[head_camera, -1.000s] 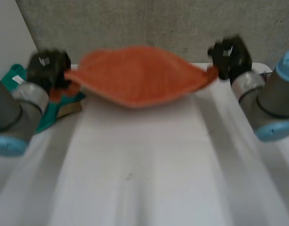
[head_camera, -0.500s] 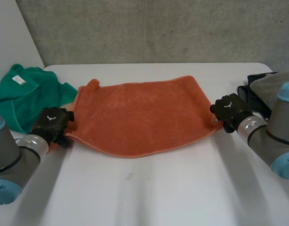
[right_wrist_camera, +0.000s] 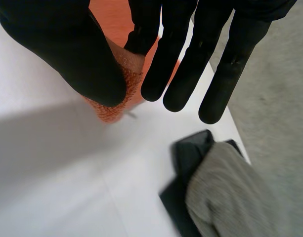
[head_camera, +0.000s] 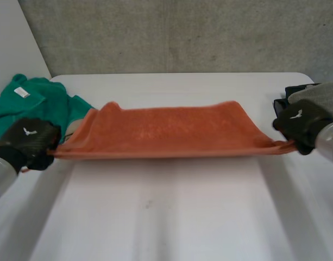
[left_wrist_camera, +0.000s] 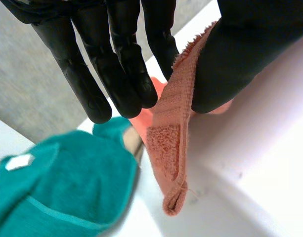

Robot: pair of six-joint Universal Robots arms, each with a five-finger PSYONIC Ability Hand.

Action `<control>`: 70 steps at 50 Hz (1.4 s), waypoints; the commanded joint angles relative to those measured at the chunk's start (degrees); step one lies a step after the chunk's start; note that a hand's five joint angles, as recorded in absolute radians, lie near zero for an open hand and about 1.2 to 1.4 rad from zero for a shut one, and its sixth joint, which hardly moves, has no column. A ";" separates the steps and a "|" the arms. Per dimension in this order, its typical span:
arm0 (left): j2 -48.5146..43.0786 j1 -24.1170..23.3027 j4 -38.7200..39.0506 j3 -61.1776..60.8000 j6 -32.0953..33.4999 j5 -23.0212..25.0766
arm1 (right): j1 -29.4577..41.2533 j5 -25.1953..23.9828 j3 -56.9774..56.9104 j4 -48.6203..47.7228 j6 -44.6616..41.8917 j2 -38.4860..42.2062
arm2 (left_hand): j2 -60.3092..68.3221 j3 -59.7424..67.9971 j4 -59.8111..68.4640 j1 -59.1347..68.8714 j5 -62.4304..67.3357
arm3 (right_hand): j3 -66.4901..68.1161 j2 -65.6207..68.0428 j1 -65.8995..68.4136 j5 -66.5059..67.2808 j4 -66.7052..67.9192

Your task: Fold the laundry.

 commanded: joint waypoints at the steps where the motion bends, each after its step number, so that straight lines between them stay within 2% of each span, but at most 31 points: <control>1: 14.94 0.92 -18.32 11.19 -3.46 3.61 | -2.53 -0.49 -7.99 13.10 -2.89 -13.49 | 11.53 11.56 11.30 13.38 13.67 | 11.65 12.46 16.40 11.69 11.31; 4: 15.23 0.75 -21.42 14.54 -5.14 3.00 | -3.14 -1.72 -9.58 12.58 -2.01 -13.69 | 11.53 11.56 11.30 13.38 13.67 | 11.65 12.46 16.40 11.69 11.31; 8: 8.65 -0.65 -23.71 18.15 -5.49 1.07 | -3.32 -2.52 -10.55 12.14 -1.21 -8.52 | 11.53 11.56 11.30 13.38 13.67 | 11.65 12.46 16.40 11.69 11.31; 11: -0.31 -4.25 -23.89 21.05 -3.92 -1.82 | -1.04 -1.20 -11.78 11.88 -1.56 -1.75 | 11.53 11.56 11.30 13.38 13.67 | 11.65 12.46 16.40 11.69 11.31; 15: -15.22 -7.68 -23.54 27.71 0.99 -8.58 | 0.89 3.97 -17.30 11.44 -1.83 10.35 | 11.53 11.56 11.30 13.38 13.67 | 11.65 12.46 16.40 11.69 11.31; 19: -25.78 -9.96 -21.96 37.62 4.25 -12.54 | 2.91 6.44 -24.32 8.47 -0.08 18.88 | 11.53 11.56 11.30 13.38 13.67 | 11.65 12.46 16.40 11.69 11.31; 21: -29.23 -10.67 -20.38 42.13 4.79 -12.91 | 3.71 6.71 -27.33 6.44 1.24 21.72 | 11.53 11.56 11.30 13.38 13.67 | 11.65 12.46 16.40 11.69 11.31; 25: -35.48 -12.17 -13.27 53.91 4.00 -12.73 | 5.46 6.97 -35.50 -0.15 4.76 27.00 | 11.53 11.56 11.30 13.38 13.67 | 11.65 12.46 16.40 11.69 11.31; 29: -36.89 -13.05 -2.38 62.97 -0.29 -13.08 | 6.43 8.55 -44.20 -11.47 9.06 29.11 | 11.53 11.56 11.30 13.38 13.67 | 11.65 12.46 16.40 11.69 11.31; 30: -36.46 -13.31 2.78 64.89 -2.92 -13.43 | 6.35 9.77 -46.13 -17.94 11.68 28.85 | 11.53 11.56 11.30 13.38 13.67 | 11.65 12.46 16.40 11.69 11.31; 33: -34.97 -13.31 11.15 66.06 -7.67 -14.92 | 5.91 11.28 -46.07 -29.13 15.74 27.19 | 11.53 11.56 11.30 13.38 13.67 | 11.65 12.46 16.40 11.69 11.31; 34: -33.48 -13.23 16.32 65.45 -10.82 -16.76 | 5.30 11.89 -44.76 -36.82 18.36 25.44 | 11.53 11.56 11.30 13.38 13.67 | 11.65 12.46 16.40 11.69 11.31; 38: -31.19 -12.70 25.39 63.87 -16.81 -19.84 | 4.24 11.11 -40.37 -51.01 22.60 21.74 | 11.53 11.56 11.30 13.38 13.67 | 11.65 12.46 16.40 11.69 11.31; 39: -31.01 -12.70 25.86 63.60 -17.44 -19.85 | 4.33 10.58 -39.74 -51.66 22.78 21.38 | 11.53 11.56 11.30 13.38 13.67 | 11.65 12.46 16.40 11.69 11.31; 47: -31.00 -12.44 17.96 59.65 -18.50 -14.32 | 5.20 5.75 -36.05 -45.26 23.13 21.64 | 11.53 11.56 11.30 13.38 13.67 | 11.65 12.46 16.40 11.69 11.31; 56: -33.02 -11.73 17.07 47.08 -17.45 -11.94 | 4.59 3.99 -29.37 -39.37 22.52 25.33 | 11.53 11.56 11.30 13.38 13.67 | 11.65 12.46 16.40 11.69 11.31; 63: -35.14 -12.26 14.79 34.69 -10.86 -9.31 | 4.06 0.91 -24.54 -28.74 17.17 29.99 | 11.53 11.56 11.30 13.38 13.67 | 11.65 12.46 16.40 11.69 11.31; 70: -30.49 -12.44 7.59 23.27 -4.62 -8.34 | 2.92 0.03 -17.25 -16.79 9.43 27.45 | 11.53 11.56 11.30 13.38 13.67 | 11.65 12.46 16.40 11.69 11.31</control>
